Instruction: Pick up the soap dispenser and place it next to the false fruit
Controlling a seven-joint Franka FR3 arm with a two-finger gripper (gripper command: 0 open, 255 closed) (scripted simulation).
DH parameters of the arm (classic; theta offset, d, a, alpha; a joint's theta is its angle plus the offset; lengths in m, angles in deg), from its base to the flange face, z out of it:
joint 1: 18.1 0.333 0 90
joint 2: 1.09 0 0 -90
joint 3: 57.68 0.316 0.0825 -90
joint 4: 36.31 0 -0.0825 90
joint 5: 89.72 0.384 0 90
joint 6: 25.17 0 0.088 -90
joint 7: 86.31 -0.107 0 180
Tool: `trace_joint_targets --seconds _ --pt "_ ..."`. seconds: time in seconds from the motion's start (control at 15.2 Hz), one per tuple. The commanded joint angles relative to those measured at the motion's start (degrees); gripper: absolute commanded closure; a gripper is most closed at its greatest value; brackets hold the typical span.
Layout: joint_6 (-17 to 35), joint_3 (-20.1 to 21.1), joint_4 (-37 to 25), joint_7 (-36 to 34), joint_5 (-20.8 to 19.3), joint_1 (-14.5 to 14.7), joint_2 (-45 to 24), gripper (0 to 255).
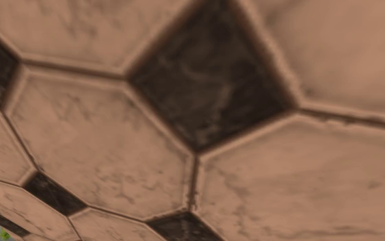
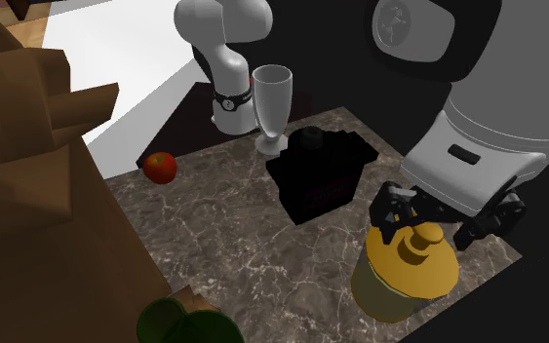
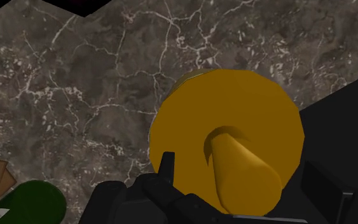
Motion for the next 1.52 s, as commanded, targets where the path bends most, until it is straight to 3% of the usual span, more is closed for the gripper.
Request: trace_joint_targets --seconds 0.0,0.26,0.33,0.92,1.45 --pt "0.2 0.0 0.1 0.0 0.0 0.0 0.0 0" --pt "0.2 0.0 0.1 0.0 0.0 0.0 0.0 0" --pt "0.2 0.0 0.1 0.0 0.0 0.0 0.0 255" --pt "0.2 0.0 0.1 0.0 0.0 0.0 0.0 255" --pt "-5.3 0.5 -4.1 0.4 0.8 0.1 1.3 255"
